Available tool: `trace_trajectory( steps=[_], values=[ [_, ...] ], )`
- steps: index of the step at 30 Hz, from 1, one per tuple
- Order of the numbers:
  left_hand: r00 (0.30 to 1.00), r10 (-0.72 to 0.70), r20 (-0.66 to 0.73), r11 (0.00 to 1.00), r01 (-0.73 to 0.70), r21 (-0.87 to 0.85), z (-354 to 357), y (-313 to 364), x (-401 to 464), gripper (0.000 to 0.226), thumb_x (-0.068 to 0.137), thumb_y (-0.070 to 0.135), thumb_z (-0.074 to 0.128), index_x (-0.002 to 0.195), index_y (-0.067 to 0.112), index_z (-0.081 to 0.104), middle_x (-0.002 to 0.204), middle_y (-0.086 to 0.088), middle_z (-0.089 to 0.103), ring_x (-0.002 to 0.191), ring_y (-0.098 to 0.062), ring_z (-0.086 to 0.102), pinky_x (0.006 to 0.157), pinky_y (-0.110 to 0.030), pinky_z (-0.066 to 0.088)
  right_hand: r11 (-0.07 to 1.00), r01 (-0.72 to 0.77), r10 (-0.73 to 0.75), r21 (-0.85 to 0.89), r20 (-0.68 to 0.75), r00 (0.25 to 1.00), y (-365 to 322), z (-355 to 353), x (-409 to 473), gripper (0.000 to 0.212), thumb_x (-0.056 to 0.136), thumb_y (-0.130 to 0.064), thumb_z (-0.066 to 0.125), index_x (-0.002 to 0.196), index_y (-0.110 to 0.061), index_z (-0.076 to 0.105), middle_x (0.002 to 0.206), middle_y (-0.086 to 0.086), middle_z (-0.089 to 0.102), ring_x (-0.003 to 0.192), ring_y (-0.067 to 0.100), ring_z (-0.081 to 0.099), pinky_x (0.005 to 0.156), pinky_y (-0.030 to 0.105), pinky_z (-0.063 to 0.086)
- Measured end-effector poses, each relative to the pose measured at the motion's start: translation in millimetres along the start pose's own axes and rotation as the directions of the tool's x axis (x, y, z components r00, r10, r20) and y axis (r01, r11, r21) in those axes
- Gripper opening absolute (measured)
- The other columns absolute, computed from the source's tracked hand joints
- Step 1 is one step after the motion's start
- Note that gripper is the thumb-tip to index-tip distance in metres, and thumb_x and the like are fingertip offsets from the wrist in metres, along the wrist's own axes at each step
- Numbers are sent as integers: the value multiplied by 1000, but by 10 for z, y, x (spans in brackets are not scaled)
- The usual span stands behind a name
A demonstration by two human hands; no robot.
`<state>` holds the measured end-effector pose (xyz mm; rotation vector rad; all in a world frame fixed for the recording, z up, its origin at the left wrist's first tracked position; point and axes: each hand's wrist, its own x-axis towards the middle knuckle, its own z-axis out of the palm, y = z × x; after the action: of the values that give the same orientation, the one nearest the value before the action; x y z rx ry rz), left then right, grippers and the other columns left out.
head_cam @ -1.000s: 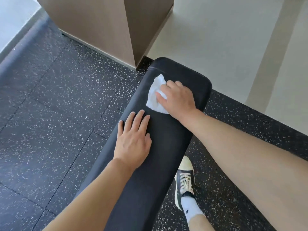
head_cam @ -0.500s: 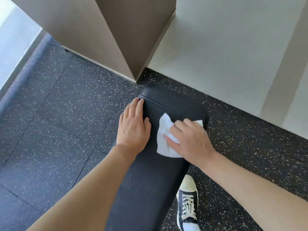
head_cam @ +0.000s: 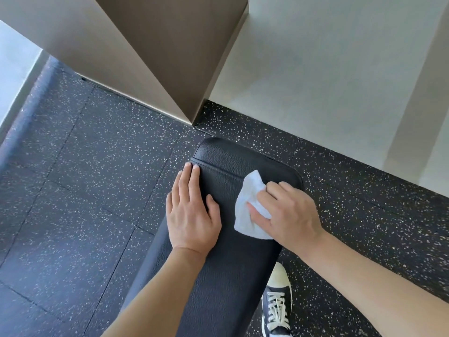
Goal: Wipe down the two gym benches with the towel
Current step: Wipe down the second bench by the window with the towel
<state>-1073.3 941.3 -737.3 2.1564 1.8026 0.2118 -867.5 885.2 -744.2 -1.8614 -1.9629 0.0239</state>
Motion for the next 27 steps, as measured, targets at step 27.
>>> trace_trajectory(
  steps=[27],
  values=[
    [966, -250, 65, 960, 256, -114, -28, 167, 482, 64, 93, 37, 38, 148, 6, 49, 137, -12, 63, 119, -37, 57, 97, -51, 47, 816, -545, 373, 191, 547, 750, 624, -33, 761, 29, 99, -61, 37, 94, -35, 47, 99, -16, 60, 89, 11, 55, 77, 38, 45]
  ],
)
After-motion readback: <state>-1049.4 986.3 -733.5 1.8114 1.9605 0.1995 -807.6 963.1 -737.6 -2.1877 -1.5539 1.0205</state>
